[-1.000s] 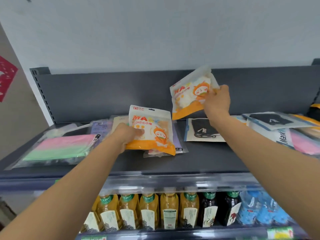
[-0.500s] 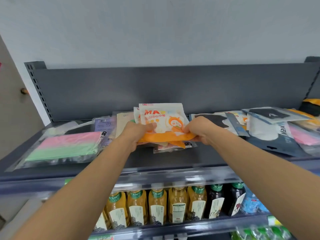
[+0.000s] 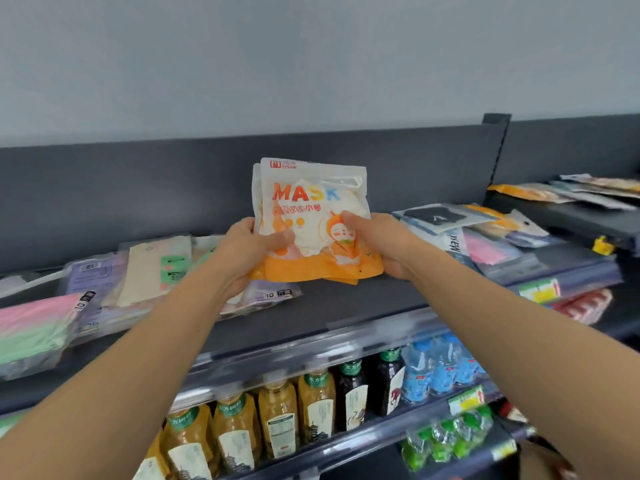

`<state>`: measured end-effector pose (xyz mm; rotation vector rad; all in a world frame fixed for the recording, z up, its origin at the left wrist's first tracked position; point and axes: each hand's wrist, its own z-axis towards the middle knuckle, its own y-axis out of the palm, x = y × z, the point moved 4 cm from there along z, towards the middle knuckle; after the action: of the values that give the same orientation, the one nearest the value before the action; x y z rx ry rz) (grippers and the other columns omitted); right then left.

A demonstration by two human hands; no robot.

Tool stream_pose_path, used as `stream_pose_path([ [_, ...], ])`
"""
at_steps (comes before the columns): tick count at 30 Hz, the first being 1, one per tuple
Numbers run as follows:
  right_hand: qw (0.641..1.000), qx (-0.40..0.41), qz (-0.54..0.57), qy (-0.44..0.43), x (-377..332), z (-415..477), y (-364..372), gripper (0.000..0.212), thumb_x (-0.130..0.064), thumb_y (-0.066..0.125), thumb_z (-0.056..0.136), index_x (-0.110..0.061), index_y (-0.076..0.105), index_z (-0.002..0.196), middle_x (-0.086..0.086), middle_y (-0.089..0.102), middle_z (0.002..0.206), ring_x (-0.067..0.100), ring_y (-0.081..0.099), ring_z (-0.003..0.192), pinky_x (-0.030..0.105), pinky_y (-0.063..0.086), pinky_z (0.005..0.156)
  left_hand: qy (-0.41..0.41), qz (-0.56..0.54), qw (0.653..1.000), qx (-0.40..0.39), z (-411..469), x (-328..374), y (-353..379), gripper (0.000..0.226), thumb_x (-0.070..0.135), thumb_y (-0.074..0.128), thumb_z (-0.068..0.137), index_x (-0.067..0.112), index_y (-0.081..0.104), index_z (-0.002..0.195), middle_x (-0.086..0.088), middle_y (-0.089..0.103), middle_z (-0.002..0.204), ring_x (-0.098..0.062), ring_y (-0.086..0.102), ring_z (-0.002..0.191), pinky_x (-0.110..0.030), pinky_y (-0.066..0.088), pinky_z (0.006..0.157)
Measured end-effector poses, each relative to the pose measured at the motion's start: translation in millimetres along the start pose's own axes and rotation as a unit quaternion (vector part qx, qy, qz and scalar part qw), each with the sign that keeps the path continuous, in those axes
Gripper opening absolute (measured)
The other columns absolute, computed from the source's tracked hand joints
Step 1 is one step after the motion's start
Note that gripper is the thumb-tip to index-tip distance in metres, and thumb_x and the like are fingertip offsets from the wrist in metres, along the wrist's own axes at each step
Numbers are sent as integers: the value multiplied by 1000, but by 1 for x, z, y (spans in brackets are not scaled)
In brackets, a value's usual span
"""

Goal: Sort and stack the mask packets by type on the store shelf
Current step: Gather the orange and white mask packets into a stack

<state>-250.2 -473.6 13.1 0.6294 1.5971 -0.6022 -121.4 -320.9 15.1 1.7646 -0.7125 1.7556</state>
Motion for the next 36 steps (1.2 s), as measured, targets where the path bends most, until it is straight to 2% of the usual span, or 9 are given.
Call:
stream_pose_path([
  [5,994,86,-57,-26,-2,-9,-91,31,-32,59,92,-11,61,115,5,70,109,24,68,99,43,55,91,-6,-8,998,-64,10,-1,96,31,20,71,82,11,60,109,-4,72,99,-13,72,73,-25,59,55],
  [13,984,133,-109,-35,-4,-1,-224,43,-46,52,93,-13,60,119,4,68,114,23,65,102,39,53,92,-11,-4,999,-49,27,2,227,26,20,76,79,14,59,99,-2,70,92,-14,69,72,-23,57,49],
  [17,977,180,-98,-51,-3,11,-279,59,-41,50,94,10,53,124,29,60,96,21,50,74,28,40,62,-4,-14,999,-29,38,3,263,29,18,77,78,13,58,100,-2,70,93,-15,69,74,-23,58,51],
  [19,971,214,-97,-50,0,17,-303,54,-33,52,96,14,53,124,35,57,100,25,50,76,32,39,62,-7,-23,999,-26,45,5,274,28,16,76,78,12,59,101,-4,71,93,-17,70,75,-26,59,54],
  [22,961,255,-104,-38,0,27,-331,32,-24,53,95,6,61,94,30,47,88,31,51,76,37,47,71,-10,-23,999,-21,61,7,285,36,15,77,77,11,58,107,-6,71,98,-22,71,82,-34,60,65],
  [25,950,285,-124,-31,-3,40,-356,14,-17,53,91,-7,57,82,12,41,81,21,37,68,33,31,67,-3,-17,999,-31,82,9,297,40,16,78,77,10,58,111,-8,72,101,-23,71,83,-36,60,69],
  [28,938,306,-163,-13,-7,52,-374,22,-11,50,88,-11,43,67,12,39,71,20,31,61,29,26,56,8,-3,999,-45,103,12,305,39,18,78,77,11,59,111,-6,72,99,-22,72,82,-33,61,63],
  [33,923,337,-185,2,-12,66,-399,19,-16,53,91,-5,63,103,11,50,87,22,44,78,30,39,64,14,-2,998,-62,137,13,324,31,18,77,78,12,63,105,-6,72,98,-18,70,79,-29,58,63],
  [36,926,339,-167,12,-10,76,-413,11,-22,55,89,-14,56,96,11,55,93,26,53,79,37,54,75,14,7,998,-69,150,12,338,27,21,77,78,16,62,99,-4,71,96,-17,69,79,-29,56,64],
])
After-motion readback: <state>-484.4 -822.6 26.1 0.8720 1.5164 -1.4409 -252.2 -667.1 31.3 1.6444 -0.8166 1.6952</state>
